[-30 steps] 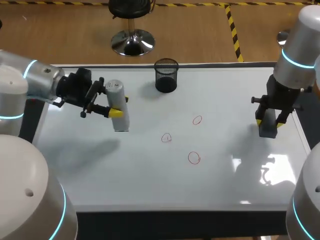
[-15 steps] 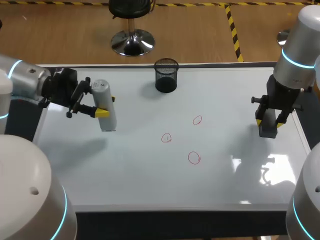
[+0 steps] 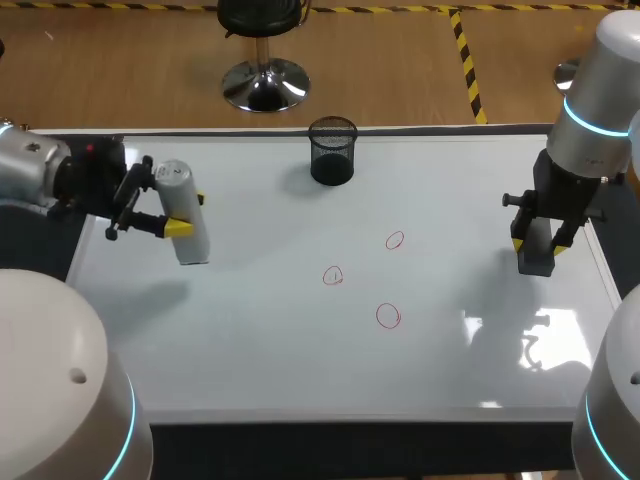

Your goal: Pick up the inspection probe, press it on each red-marked spot on the whiteboard one by one, put down the probe, pick up the eraser, and wipe off all the red marks.

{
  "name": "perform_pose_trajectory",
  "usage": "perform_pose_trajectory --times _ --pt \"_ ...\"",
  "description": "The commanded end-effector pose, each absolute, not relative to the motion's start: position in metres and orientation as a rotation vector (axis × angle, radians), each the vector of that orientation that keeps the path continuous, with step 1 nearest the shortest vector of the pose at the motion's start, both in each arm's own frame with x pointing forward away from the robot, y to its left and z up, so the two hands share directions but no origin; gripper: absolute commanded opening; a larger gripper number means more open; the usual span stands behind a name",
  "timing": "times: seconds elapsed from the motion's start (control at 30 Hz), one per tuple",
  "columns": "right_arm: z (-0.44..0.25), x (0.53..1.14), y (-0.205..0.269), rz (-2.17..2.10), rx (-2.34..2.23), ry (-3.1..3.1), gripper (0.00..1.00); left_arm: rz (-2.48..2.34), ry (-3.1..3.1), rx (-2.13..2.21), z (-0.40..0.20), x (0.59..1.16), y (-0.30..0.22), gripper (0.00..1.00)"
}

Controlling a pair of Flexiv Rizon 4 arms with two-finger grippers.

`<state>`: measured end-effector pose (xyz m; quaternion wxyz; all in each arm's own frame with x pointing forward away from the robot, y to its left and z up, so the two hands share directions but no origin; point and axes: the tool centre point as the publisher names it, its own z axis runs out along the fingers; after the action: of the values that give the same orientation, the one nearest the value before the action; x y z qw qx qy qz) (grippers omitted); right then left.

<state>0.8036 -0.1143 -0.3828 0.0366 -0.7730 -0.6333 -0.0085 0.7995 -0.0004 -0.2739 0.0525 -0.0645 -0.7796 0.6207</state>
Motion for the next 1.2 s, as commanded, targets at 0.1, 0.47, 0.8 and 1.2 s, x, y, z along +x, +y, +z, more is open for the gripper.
perform_pose_trajectory --times 0.1,0.47,0.8,1.2 --pt "-0.3812 0.8033 -0.1152 -0.026 -2.371 -1.945 0.00 1.898 -2.374 -0.198 -0.2679 0.7949 0.0084 0.00" --pt "-0.3812 0.8033 -0.1152 -0.026 -2.371 -1.945 0.00 1.899 -2.374 -0.197 -0.2675 0.7945 0.0093 0.00" --pt "-0.3812 0.8033 -0.1152 -0.026 -2.371 -1.945 0.00 1.899 -2.374 -0.197 -0.2675 0.7945 0.0093 0.00" --pt "-0.3812 0.8033 -0.1152 -0.026 -2.371 -1.945 0.00 1.899 -2.374 -0.197 -0.2675 0.7945 0.0093 0.00"
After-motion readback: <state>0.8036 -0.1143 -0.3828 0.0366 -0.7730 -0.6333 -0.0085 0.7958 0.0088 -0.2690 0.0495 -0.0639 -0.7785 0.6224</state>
